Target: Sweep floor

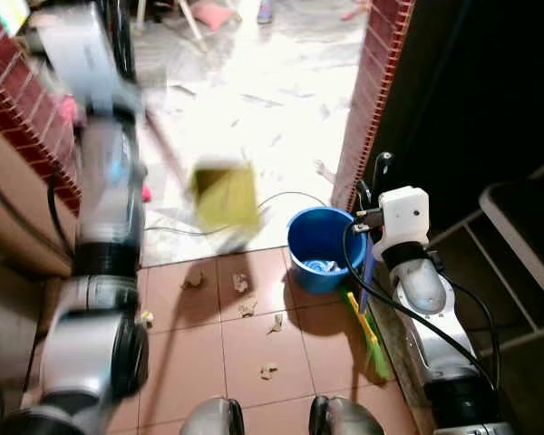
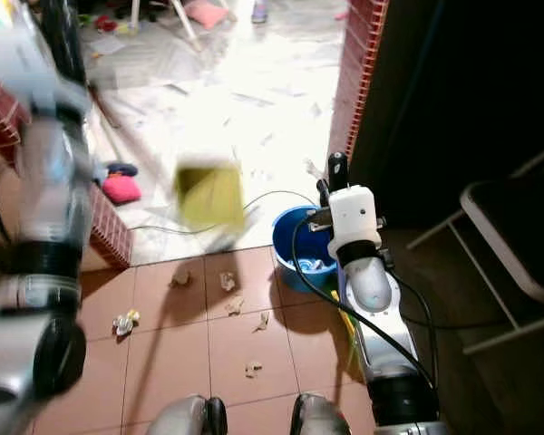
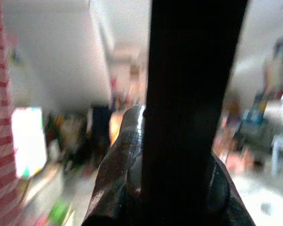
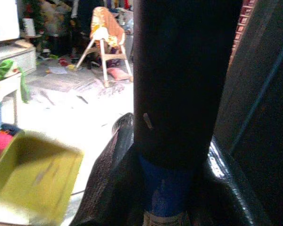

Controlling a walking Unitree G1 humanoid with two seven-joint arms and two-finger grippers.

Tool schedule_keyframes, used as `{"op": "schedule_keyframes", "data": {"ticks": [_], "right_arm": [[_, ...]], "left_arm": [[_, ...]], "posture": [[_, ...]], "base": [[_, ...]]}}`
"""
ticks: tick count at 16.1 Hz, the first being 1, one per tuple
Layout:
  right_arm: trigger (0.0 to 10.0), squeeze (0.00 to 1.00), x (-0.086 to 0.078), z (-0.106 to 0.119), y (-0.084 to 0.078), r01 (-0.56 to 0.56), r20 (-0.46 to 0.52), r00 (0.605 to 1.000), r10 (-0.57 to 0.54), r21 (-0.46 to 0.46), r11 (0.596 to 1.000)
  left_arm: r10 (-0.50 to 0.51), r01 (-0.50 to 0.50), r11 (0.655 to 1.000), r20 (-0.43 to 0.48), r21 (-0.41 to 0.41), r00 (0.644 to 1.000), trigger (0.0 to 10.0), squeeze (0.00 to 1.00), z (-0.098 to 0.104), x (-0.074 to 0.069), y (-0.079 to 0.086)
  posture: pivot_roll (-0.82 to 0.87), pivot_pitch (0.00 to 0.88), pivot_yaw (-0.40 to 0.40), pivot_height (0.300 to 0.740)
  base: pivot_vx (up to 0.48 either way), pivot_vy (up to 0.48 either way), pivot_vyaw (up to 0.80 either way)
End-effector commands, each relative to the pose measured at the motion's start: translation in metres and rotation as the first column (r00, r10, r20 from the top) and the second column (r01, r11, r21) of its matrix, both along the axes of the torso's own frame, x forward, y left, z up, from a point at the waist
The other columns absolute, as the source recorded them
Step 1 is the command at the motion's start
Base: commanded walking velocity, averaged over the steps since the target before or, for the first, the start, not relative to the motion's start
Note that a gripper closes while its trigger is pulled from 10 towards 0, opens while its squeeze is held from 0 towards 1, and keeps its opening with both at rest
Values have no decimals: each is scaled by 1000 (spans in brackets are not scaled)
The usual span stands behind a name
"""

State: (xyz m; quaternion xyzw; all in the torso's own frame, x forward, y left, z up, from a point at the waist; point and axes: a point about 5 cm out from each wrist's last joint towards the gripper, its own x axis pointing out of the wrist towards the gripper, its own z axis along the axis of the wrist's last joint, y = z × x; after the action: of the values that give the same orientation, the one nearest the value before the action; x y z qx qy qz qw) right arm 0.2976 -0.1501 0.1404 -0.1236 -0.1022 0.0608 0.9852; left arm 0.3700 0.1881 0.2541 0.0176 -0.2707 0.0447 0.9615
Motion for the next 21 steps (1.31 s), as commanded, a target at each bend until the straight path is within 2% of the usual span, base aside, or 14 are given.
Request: {"op": "schedule_keyframes", "data": {"ticks": [1, 3, 4, 6, 8, 9, 10, 11, 13, 15, 19, 21], "right_arm": [[10000, 0, 3, 13, 4, -28, 70, 997, 28, -6, 1000], [10000, 0, 4, 12, 4, -30, 70, 997, 31, -6, 1000], [10000, 0, 4, 11, 5, -33, 65, 997, 33, -4, 999], [10000, 0, 4, 7, 6, -35, 55, 998, 35, 0, 999], [10000, 0, 4, 5, 9, -42, 48, 998, 41, 4, 999], [10000, 0, 7, 8, 11, -54, 56, 997, 54, 6, 999], [10000, 0, 9, 9, 12, -58, 60, 997, 58, 6, 998], [10000, 0, 11, 12, 13, -70, 68, 995, 69, 9, 997], [10000, 0, 12, 11, 15, -94, 63, 994, 93, 6, 996], [10000, 0, 7, 4, 15, -103, 44, 994, 103, 1, 995], [10000, 0, 4, -3, 18, -105, 21, 994, 105, 18, 994], [10000, 0, 3, -10, 22, -105, -4, 994, 105, 62, 993]], "left_arm": [[19, -19, 1000, 37, -17, 999, 10000, 0, 9, -5, 2], [45, -46, 999, -26, -26, 999, 10000, 0, -4, -8, 5], [66, -66, 998, -92, 3, 994, 10000, 0, -24, -16, 7], [87, -81, 996, -153, 46, 984, 10000, 0, -47, -30, 9], [112, -103, 993, -221, 52, 969, 10000, 0, -66, -41, 9], [124, -113, 992, -284, 54, 951, 10000, 0, -80, -46, 7], [113, -105, 994, -304, 42, 946, 10000, 0, -85, -48, 6], [32, -27, 999, -311, 23, 950, 10000, 0, -92, -52, 0], [32, -37, 999, -385, -7, 922, 10000, 0, -110, -58, -1], [35, -46, 999, -415, -17, 909, 10000, 0, -120, -66, -1], [27, -32, 999, -400, -8, 916, 10000, 0, -126, -71, 1], [69, -55, 997, -424, 45, 903, 10000, 0, -128, -75, 3]], "posture": [[-21, 30, 16, 740], [-13, 30, 14, 740], [-7, 31, 15, 740], [3, 29, 15, 740], [3, 23, 20, 740], [-2, 26, 25, 740], [-2, 26, 25, 740], [-3, 29, 22, 740], [-2, 29, 17, 740], [0, 33, 13, 740], [3, 35, 6, 740], [11, 29, 3, 740]], "base": [[0, 0, 0], [0, 0, 0], [0, 0, 0], [0, 0, 0], [0, 0, 0], [0, 0, 0], [0, 0, 0], [0, 0, 0], [0, 0, 0], [0, 0, 0], [0, 0, 0], [0, 0, 0]]}}
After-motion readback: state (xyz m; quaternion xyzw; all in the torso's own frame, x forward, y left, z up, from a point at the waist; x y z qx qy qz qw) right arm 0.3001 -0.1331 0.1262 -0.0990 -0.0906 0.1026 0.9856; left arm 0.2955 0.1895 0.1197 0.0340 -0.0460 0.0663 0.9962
